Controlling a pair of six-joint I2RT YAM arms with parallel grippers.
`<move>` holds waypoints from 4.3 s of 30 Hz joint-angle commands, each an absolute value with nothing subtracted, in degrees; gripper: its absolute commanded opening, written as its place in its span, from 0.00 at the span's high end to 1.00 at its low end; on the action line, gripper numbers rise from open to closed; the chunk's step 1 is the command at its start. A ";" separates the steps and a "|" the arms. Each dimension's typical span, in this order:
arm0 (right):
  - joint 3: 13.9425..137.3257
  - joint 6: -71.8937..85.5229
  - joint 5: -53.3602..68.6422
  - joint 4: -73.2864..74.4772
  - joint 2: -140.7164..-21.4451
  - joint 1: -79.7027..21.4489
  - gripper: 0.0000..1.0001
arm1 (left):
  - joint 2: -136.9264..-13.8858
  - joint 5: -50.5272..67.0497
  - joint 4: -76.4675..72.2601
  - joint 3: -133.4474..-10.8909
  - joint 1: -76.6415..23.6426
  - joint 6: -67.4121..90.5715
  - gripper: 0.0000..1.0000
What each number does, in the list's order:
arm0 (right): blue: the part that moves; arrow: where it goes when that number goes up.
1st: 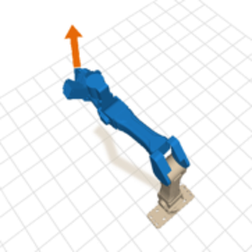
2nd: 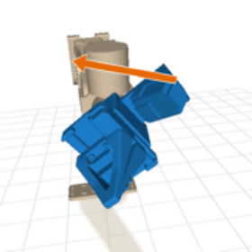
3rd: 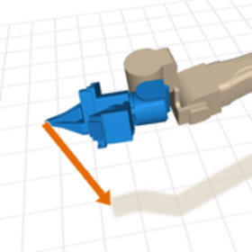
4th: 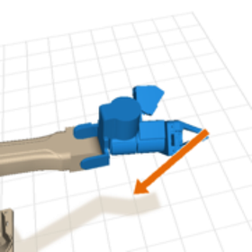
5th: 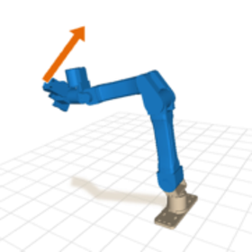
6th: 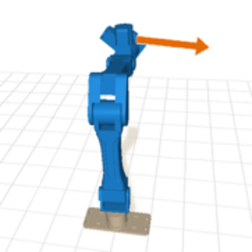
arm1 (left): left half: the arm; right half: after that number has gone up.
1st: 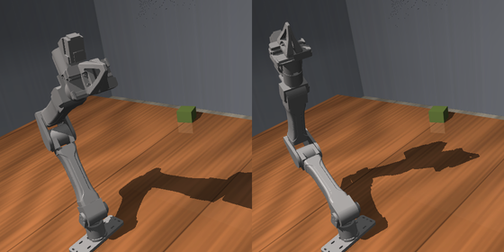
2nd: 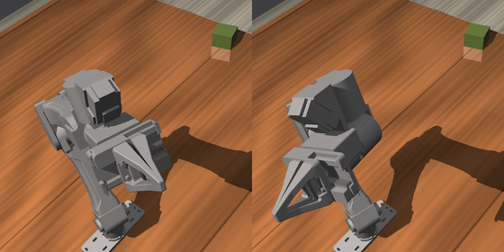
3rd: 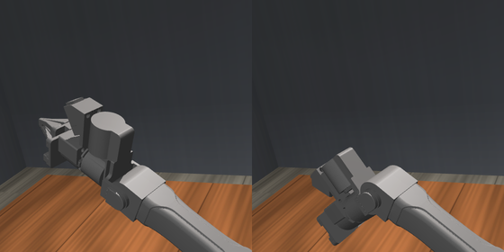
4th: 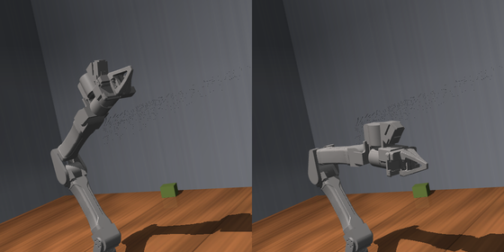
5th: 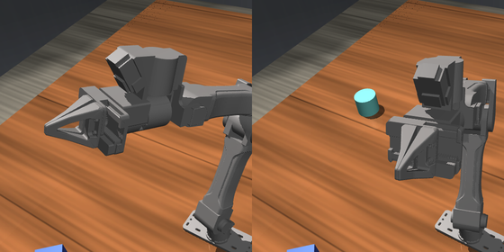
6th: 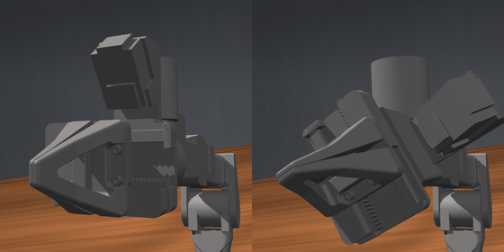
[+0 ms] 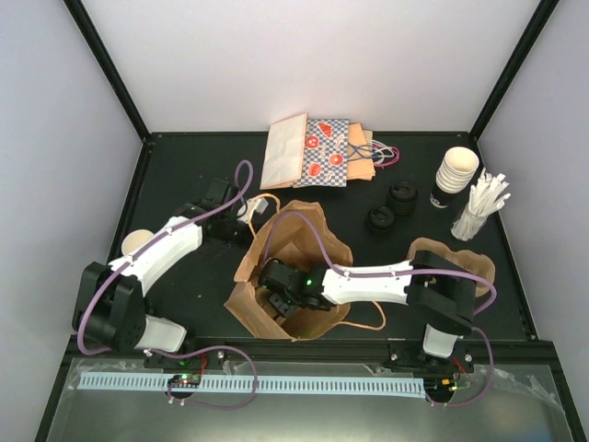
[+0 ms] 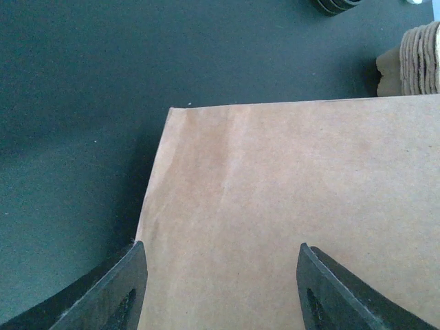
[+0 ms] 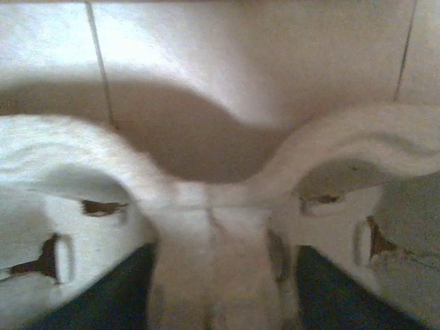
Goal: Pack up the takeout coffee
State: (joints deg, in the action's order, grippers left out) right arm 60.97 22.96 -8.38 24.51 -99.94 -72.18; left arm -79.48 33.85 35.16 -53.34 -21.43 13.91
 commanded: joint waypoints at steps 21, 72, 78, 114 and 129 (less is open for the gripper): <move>67.01 22.01 -10.07 35.42 -100.06 -70.10 0.00 | -73.72 35.29 37.09 -55.40 -21.27 12.01 0.38; 84.98 22.72 -26.22 56.34 -80.32 -70.05 0.01 | -58.18 26.30 56.69 -78.20 -28.80 3.67 0.32; 85.36 21.80 -26.76 55.24 -77.51 -69.28 0.01 | -60.16 23.30 57.70 -80.14 -34.33 3.90 0.34; 77.85 22.60 -30.80 59.20 -57.84 -55.56 0.06 | -70.49 11.51 61.47 -86.28 -39.54 -1.95 0.99; 71.61 23.93 -24.58 57.51 -53.88 -54.67 0.06 | -71.03 -3.29 57.84 -85.87 -44.00 -17.06 0.98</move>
